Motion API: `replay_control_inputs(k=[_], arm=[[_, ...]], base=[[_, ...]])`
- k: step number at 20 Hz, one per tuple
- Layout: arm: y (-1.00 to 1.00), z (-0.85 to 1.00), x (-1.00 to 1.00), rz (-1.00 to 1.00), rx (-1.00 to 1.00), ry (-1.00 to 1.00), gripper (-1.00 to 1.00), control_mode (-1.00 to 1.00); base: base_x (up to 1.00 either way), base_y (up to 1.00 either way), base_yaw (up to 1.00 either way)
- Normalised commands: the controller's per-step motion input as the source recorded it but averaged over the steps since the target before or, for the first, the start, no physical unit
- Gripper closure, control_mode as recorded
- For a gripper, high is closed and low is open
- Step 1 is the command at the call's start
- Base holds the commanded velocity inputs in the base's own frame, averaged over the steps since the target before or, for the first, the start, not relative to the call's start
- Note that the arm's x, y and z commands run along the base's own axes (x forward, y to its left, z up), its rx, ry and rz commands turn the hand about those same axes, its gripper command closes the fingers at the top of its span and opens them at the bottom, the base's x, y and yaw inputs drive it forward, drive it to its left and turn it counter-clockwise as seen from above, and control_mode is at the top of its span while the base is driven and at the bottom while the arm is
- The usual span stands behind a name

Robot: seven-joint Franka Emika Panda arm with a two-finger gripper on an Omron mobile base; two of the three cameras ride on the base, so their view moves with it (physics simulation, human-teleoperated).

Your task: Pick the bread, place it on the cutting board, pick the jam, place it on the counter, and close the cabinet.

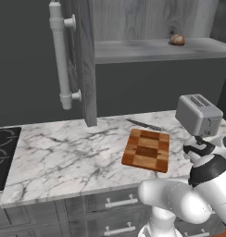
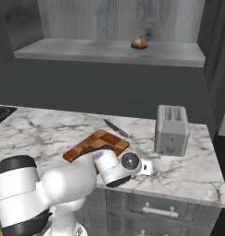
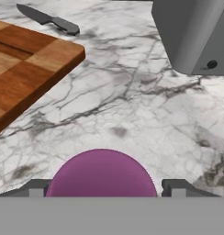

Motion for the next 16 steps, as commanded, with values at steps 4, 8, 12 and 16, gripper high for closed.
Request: replay_control_inputs(k=[4, 8, 12, 16], arm=[[0.0, 0.0, 0.0, 0.0, 0.0, 0.0, -1.0, -1.0], [0.0, 0.0, -0.06, 0.0, 0.0, 0.0, -1.0, -1.0], [0.0, 0.0, -0.11, 0.01, 0.0, 0.0, -1.0, -1.0], [0.0, 0.0, -0.12, 0.03, 0.0, 0.0, -1.0, -1.0]], base=[[0.0, 0.0, 0.0], [0.0, 0.0, 0.0], [0.0, 0.0, 0.0], [0.0, 0.0, 0.0]])
